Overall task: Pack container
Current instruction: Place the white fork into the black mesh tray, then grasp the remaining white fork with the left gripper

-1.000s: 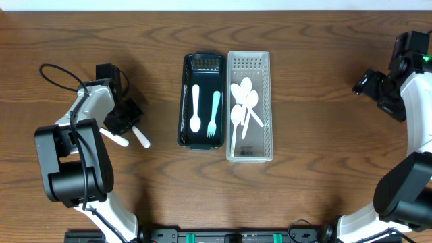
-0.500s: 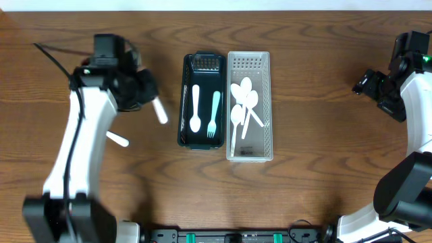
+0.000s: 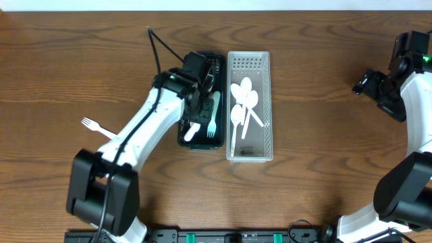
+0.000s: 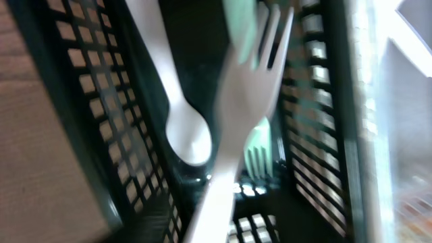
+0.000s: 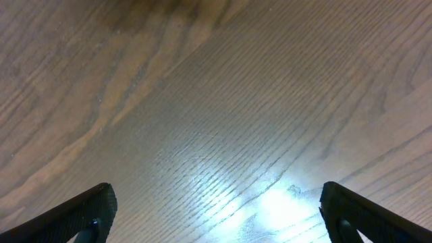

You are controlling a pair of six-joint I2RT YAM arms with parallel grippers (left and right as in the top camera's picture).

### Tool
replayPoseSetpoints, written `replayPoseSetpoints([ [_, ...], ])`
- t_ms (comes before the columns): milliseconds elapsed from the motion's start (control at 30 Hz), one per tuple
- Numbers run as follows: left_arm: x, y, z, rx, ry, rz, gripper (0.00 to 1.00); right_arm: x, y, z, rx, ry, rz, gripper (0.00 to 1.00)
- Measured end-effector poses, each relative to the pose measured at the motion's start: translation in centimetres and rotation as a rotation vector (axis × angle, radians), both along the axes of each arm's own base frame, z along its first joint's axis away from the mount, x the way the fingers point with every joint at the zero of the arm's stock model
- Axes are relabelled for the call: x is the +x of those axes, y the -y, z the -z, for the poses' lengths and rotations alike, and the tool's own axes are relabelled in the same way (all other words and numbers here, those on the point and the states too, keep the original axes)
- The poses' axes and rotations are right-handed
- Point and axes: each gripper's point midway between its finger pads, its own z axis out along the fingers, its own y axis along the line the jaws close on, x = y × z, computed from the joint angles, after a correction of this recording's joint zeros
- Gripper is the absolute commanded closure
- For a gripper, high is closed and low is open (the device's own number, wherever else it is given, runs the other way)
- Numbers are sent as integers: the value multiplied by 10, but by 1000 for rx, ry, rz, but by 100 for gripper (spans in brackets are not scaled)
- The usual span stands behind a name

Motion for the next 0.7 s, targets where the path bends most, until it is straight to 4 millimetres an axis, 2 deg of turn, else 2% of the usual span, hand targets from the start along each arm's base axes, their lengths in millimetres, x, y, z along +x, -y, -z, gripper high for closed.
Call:
replayPoseSetpoints([
  [100,2,-3,2,11,3,-7,20,0,0,0,0,0,0,1],
  [200,6,-3,-13,6,39,-11,19,0,0,0,0,0,0,1],
  [300,17,-4,-47,-26,132,-37,4,0,0,0,0,0,0,1],
  [367,23,-18,-77,-43,207,-106,2,0,0,0,0,0,0,1],
  [467,23,-59,-113,-49,273,-263,2,0,0,0,0,0,0,1],
  [533,22,-96,-122,-43,275,-387,2,0,0,0,0,0,0,1],
  [567,21,-118,-122,-35,262,-459,3,0,0,0,0,0,0,1],
  [600,19,-136,-119,-27,241,-517,16,0,0,0,0,0,0,1],
  [633,16,-155,-113,-18,217,-583,22,0,0,0,0,0,0,1],
  [700,9,-192,-99,-1,165,-717,24,0,0,0,0,0,0,1],
])
